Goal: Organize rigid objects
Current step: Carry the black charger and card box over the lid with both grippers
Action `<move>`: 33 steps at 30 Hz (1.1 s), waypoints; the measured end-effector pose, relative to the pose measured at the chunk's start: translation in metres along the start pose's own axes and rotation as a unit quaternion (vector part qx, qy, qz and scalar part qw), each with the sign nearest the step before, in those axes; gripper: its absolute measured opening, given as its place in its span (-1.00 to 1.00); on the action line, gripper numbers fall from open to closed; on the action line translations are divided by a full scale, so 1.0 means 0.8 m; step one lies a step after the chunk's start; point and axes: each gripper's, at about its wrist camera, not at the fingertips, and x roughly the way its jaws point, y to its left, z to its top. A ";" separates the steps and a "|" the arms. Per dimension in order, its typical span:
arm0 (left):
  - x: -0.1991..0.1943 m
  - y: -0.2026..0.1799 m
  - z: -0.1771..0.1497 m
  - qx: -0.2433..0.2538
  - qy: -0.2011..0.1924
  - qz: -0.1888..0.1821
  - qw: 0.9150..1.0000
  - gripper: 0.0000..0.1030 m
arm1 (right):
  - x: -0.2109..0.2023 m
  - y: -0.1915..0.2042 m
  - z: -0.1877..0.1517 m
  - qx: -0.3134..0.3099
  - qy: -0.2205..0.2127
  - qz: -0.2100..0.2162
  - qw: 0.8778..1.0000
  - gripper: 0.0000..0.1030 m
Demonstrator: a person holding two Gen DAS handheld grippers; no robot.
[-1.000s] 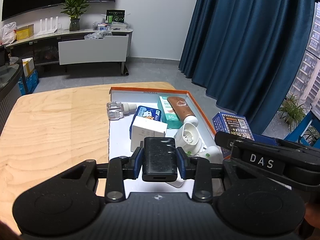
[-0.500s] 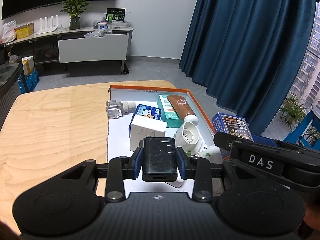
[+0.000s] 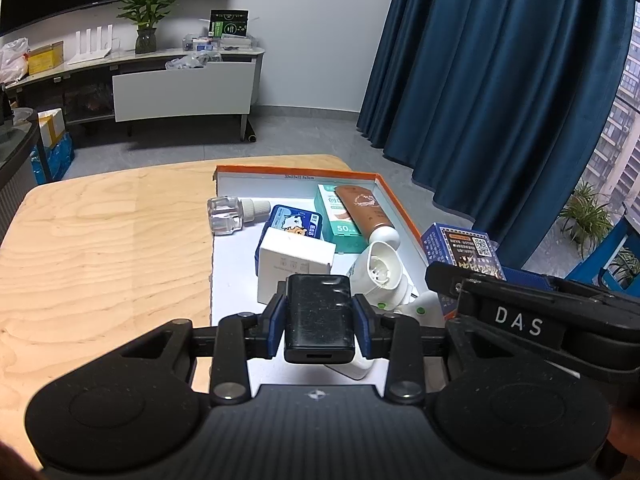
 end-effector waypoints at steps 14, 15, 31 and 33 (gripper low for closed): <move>0.014 -0.005 0.001 0.005 0.008 -0.005 1.000 -0.29 | 0.017 -0.008 0.001 0.002 0.006 -0.008 1.000 0.38; 0.015 -0.005 0.001 0.004 0.009 -0.005 1.000 -0.29 | 0.018 -0.010 0.001 0.003 0.006 -0.009 1.000 0.38; 0.029 -0.004 0.002 0.003 0.017 -0.012 1.000 -0.29 | 0.033 -0.019 0.009 0.008 0.010 -0.003 1.000 0.38; 0.029 0.002 0.006 0.000 0.014 -0.009 1.000 -0.29 | 0.035 -0.020 0.010 0.008 0.009 -0.002 1.000 0.38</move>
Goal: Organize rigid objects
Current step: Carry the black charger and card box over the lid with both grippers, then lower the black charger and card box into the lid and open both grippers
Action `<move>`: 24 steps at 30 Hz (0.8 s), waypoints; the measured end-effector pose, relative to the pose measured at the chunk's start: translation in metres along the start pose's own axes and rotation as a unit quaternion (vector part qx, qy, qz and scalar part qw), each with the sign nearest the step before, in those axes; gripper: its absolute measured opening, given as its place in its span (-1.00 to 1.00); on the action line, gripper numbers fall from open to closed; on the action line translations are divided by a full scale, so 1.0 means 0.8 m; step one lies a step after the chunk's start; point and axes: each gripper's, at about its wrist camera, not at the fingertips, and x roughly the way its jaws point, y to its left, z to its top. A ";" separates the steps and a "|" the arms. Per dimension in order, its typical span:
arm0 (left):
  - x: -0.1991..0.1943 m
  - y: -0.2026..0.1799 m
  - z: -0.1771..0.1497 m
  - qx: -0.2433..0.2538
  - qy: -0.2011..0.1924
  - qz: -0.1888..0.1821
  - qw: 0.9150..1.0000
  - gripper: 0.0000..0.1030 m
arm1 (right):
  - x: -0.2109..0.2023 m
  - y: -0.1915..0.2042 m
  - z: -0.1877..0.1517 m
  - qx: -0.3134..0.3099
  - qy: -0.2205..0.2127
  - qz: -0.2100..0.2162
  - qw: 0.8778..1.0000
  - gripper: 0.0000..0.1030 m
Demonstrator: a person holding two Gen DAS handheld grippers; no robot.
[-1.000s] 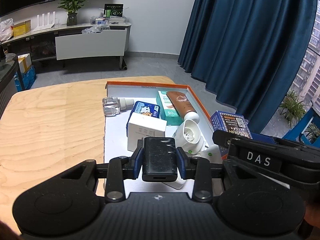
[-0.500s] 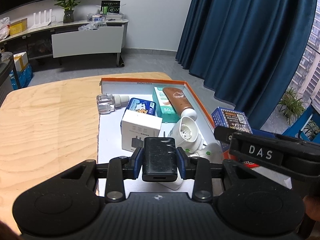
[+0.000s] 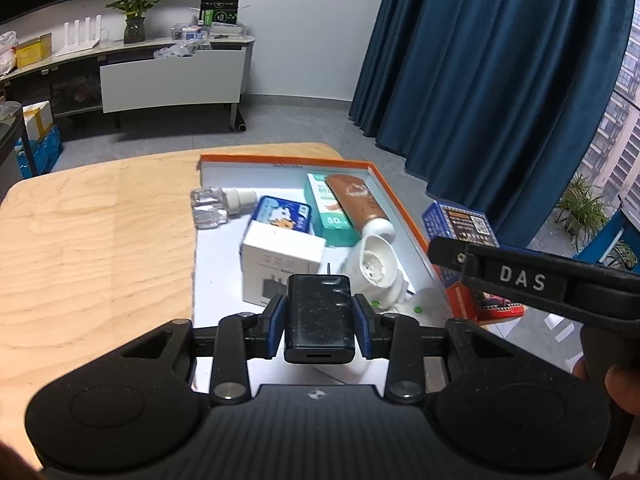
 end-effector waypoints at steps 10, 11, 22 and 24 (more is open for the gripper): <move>0.003 0.037 0.036 -0.026 -0.020 0.030 0.999 -0.29 | 0.007 0.008 0.008 -0.005 -0.001 0.008 1.000 0.38; 0.004 0.039 0.040 -0.027 -0.021 0.030 0.999 -0.29 | 0.007 0.010 0.010 -0.006 0.000 0.010 1.000 0.38; 0.007 0.041 0.064 -0.020 -0.032 0.017 0.999 -0.29 | 0.012 0.018 0.022 -0.016 -0.002 0.013 1.000 0.38; 0.009 0.041 0.068 -0.017 -0.033 0.016 0.999 -0.29 | 0.011 0.018 0.023 -0.015 -0.004 0.013 1.000 0.38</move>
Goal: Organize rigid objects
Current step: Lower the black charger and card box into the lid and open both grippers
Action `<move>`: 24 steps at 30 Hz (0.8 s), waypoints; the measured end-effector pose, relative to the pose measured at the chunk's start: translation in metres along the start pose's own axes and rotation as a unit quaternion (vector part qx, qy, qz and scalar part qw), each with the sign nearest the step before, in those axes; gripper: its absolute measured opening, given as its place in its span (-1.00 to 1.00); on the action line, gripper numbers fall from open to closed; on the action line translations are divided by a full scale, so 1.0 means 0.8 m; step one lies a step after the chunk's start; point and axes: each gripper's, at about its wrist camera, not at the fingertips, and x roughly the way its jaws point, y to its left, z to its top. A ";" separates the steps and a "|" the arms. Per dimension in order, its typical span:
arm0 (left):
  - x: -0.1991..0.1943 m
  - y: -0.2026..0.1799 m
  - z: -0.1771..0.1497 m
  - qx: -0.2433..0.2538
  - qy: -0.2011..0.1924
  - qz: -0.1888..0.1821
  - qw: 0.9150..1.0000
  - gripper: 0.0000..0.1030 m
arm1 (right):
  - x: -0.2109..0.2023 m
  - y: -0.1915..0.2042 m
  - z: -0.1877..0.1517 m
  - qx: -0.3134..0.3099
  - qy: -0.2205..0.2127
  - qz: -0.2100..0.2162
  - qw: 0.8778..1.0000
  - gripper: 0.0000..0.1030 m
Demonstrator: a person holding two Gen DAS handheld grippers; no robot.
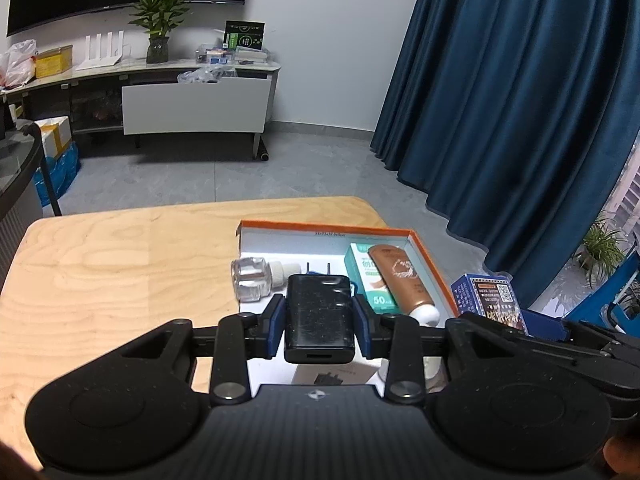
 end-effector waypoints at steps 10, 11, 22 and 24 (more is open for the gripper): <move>0.017 -0.004 0.021 0.005 0.000 -0.009 1.000 -0.29 | -0.001 0.000 0.002 -0.001 -0.003 0.000 1.000 0.38; 0.019 -0.004 0.023 0.006 0.000 -0.009 1.000 -0.29 | 0.000 0.001 0.003 -0.002 -0.003 0.001 1.000 0.38; 0.023 -0.010 0.021 0.016 0.008 -0.011 1.000 -0.29 | 0.001 0.004 -0.005 -0.006 0.012 0.009 1.000 0.38; 0.024 -0.009 0.021 0.015 0.010 -0.011 1.000 -0.29 | 0.000 0.008 -0.005 -0.007 0.014 0.010 1.000 0.38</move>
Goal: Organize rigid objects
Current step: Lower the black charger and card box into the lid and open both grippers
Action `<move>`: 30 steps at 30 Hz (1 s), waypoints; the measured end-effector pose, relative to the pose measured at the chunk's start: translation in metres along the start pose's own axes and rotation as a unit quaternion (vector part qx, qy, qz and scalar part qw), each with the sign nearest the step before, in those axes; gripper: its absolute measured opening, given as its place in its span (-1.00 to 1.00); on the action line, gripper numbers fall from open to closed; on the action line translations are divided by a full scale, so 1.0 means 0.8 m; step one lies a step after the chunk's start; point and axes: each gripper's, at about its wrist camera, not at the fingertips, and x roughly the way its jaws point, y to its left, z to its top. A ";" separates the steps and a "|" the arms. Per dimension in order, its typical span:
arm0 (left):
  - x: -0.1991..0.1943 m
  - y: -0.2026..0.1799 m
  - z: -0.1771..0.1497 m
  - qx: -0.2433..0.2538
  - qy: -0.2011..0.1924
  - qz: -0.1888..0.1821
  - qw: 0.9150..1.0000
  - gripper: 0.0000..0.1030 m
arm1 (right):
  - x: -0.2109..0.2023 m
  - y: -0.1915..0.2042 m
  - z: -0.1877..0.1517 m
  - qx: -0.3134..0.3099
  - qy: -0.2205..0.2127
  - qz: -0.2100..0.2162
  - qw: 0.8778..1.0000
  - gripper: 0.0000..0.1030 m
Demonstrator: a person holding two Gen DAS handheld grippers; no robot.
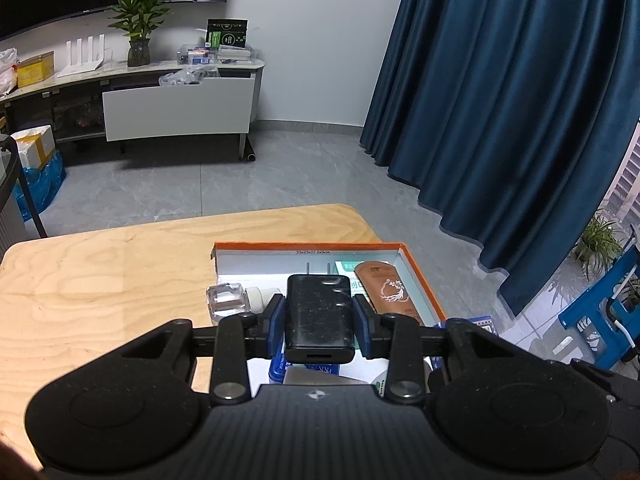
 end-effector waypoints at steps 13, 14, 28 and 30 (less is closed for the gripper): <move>0.013 0.001 0.002 0.002 0.012 -0.001 1.000 -0.29 | 0.005 0.004 -0.016 -0.001 0.022 -0.004 1.000 0.38; 0.014 0.001 0.002 0.002 0.013 0.000 1.000 -0.29 | 0.006 0.004 -0.017 -0.001 0.023 -0.005 1.000 0.38; 0.032 -0.006 0.000 0.004 0.024 -0.003 1.000 -0.29 | 0.015 0.006 -0.032 0.000 0.040 -0.002 0.999 0.38; 0.035 -0.007 -0.001 0.006 0.025 -0.003 1.000 -0.29 | 0.016 0.007 -0.032 -0.001 0.040 -0.002 0.999 0.38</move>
